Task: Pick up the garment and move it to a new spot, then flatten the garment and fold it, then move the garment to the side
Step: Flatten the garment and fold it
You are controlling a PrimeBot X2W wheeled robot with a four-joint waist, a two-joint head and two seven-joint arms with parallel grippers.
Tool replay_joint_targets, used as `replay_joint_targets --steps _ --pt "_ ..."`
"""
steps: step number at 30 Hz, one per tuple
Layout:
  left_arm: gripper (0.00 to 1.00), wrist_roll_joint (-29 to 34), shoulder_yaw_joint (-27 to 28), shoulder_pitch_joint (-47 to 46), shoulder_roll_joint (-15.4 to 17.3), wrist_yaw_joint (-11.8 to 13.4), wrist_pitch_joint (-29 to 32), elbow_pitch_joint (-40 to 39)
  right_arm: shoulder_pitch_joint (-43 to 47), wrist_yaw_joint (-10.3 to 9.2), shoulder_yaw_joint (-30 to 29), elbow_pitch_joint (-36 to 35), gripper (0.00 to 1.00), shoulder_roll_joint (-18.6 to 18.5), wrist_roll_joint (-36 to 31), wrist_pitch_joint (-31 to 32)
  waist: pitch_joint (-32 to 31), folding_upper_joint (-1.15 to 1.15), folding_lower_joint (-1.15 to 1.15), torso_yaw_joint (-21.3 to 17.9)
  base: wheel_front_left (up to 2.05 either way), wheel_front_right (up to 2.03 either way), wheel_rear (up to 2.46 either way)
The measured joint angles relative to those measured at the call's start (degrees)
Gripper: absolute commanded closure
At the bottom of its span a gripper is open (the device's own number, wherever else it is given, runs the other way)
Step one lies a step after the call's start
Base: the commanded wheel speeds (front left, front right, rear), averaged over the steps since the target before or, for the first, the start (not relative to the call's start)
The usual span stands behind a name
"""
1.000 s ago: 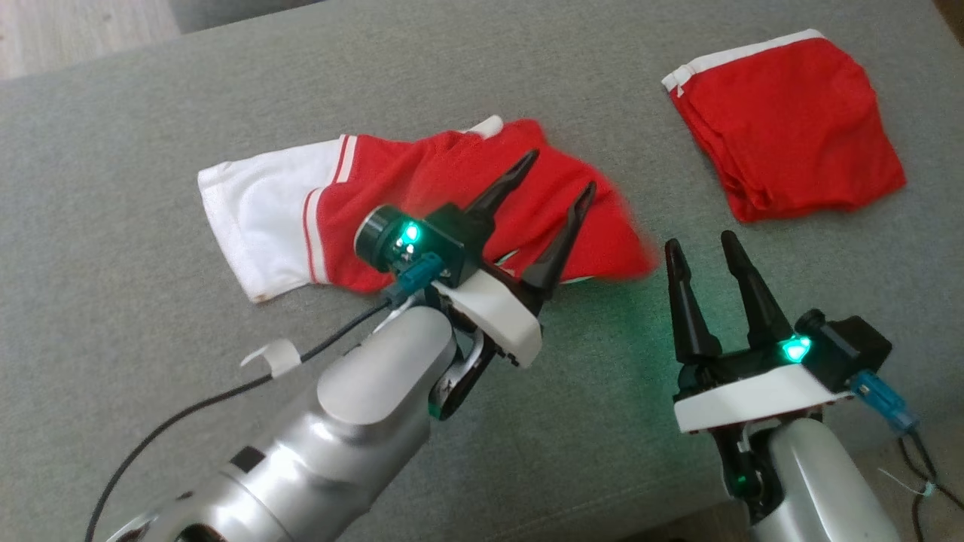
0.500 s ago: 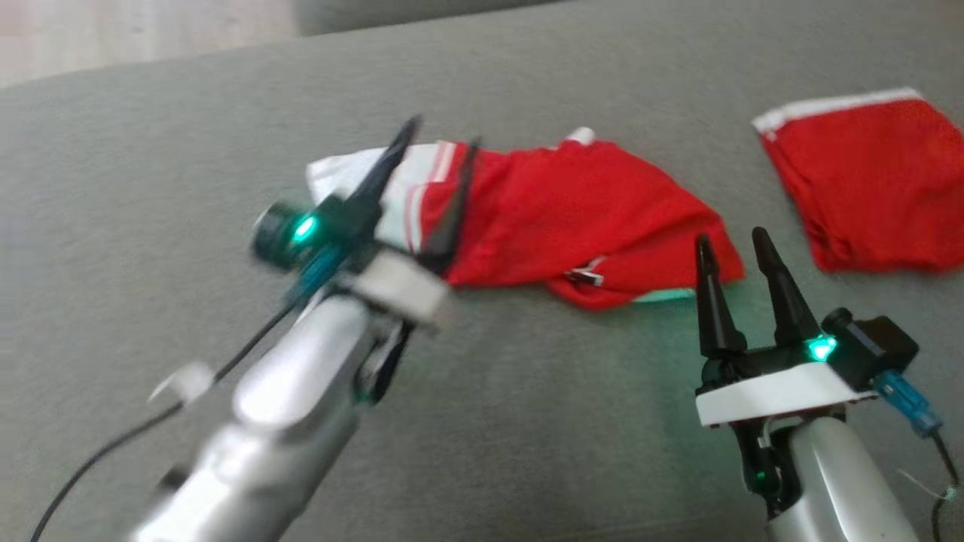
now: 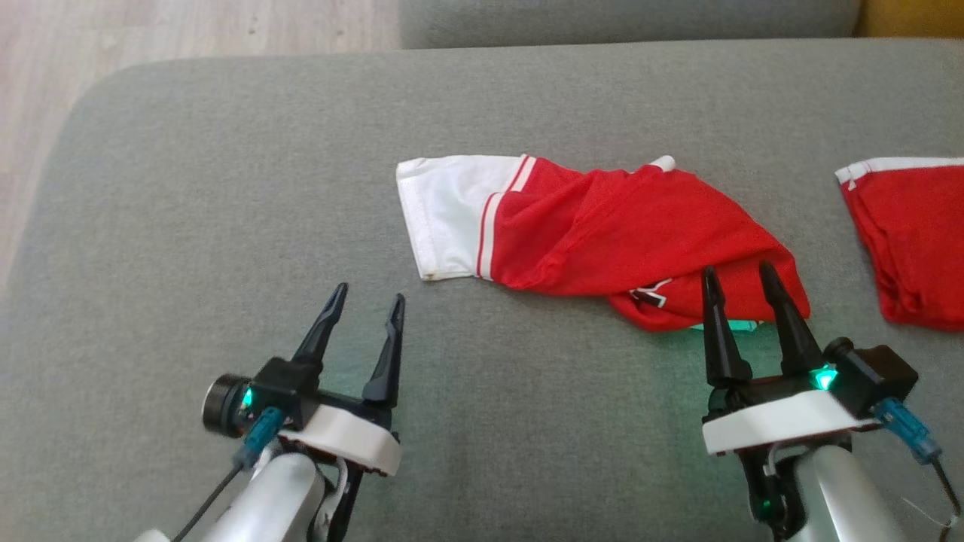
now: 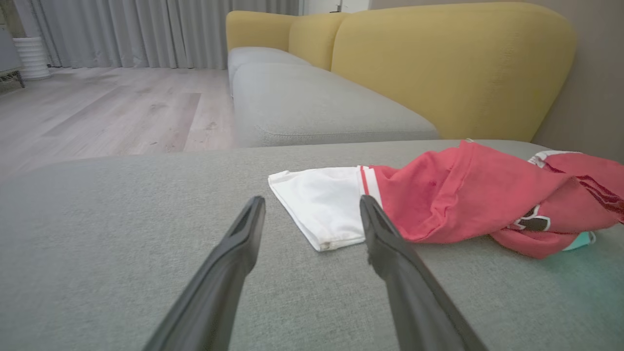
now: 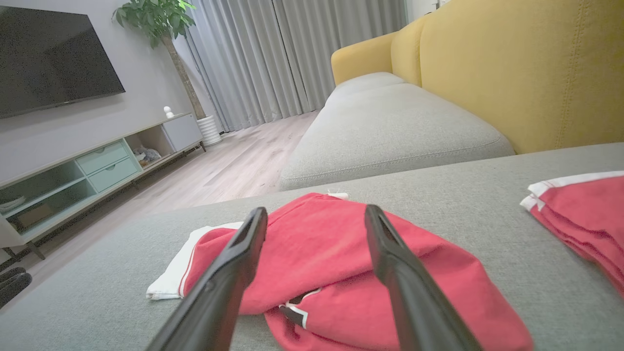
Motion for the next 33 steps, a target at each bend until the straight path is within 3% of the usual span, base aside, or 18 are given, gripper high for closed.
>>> replay_joint_targets --steps 6,10,24,26,33 --pt "0.0 4.1 -1.7 -3.2 0.0 -3.1 0.4 2.8 -0.2 0.0 0.1 0.0 0.0 0.0 -0.2 0.0 1.4 0.0 0.0 -2.0 0.0 0.0 0.0" --pt "0.0 7.1 -5.5 -8.9 0.1 -5.1 5.8 9.3 -0.4 0.0 0.1 0.0 0.0 0.0 -0.2 0.0 3.4 0.0 0.01 -4.5 0.0 0.0 0.0" --pt "0.0 10.8 -7.0 -19.3 0.8 -4.4 9.0 23.3 -2.6 0.0 0.1 -0.9 0.0 0.0 0.8 0.0 8.5 0.0 0.01 -9.6 0.0 0.0 0.0" --pt "1.0 10.8 -7.2 -20.5 0.6 -5.2 9.0 24.6 -2.6 0.0 0.1 -1.0 0.0 0.0 0.9 0.0 8.7 0.0 0.01 -9.9 0.0 0.0 0.0" --pt "1.0 9.8 -7.1 -20.7 -0.2 -6.0 2.9 25.9 -2.6 0.0 -0.1 -0.9 0.0 0.0 0.9 0.0 7.5 0.0 0.01 -9.8 0.0 0.0 0.0"
